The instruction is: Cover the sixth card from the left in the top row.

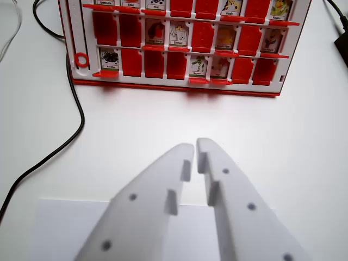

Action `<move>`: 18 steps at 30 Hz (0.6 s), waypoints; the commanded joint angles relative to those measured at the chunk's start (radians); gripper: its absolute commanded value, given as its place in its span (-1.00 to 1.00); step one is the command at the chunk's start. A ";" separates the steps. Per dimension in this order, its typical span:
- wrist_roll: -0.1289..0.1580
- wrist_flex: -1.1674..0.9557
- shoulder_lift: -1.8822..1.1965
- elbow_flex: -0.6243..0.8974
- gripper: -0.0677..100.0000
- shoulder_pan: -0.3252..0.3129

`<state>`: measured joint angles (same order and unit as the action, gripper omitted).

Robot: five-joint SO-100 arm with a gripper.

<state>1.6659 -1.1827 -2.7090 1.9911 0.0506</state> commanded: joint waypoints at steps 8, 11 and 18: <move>-0.002 0.005 -0.006 -0.015 -1.00 0.003; -0.002 0.006 -0.006 -0.015 -1.00 0.005; -0.005 0.009 0.008 -0.020 -1.00 0.005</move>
<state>1.6659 -1.1827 -2.7090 1.9911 0.0506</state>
